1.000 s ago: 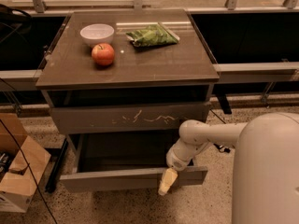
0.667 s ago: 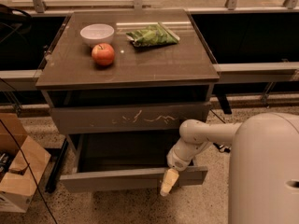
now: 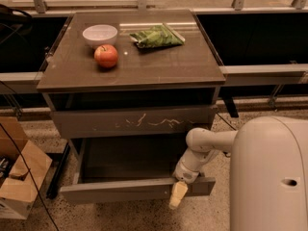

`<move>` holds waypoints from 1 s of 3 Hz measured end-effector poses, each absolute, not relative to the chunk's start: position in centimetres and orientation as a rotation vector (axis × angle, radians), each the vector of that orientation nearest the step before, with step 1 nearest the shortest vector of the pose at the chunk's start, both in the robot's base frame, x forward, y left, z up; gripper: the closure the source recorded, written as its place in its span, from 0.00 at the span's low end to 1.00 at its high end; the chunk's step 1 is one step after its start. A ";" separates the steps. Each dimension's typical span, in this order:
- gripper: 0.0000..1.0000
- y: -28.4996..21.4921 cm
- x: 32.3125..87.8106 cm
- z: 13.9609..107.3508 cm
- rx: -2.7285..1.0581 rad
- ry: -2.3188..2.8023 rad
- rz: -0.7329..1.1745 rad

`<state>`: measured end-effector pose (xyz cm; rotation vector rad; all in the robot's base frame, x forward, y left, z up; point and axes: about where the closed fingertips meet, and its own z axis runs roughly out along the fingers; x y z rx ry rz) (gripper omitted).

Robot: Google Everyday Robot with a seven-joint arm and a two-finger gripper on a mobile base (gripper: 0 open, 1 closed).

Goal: Open middle drawer

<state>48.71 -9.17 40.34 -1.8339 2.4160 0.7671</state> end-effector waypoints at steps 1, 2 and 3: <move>0.38 -9.6 46.6 40.0 -1.860 2.451 0.814; 0.62 -9.9 46.4 40.2 -1.854 2.462 0.817; 0.62 -9.9 46.4 40.2 -1.854 2.462 0.817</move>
Offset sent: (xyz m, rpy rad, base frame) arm -0.2506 -0.0765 0.0123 -0.1373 0.5482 0.1129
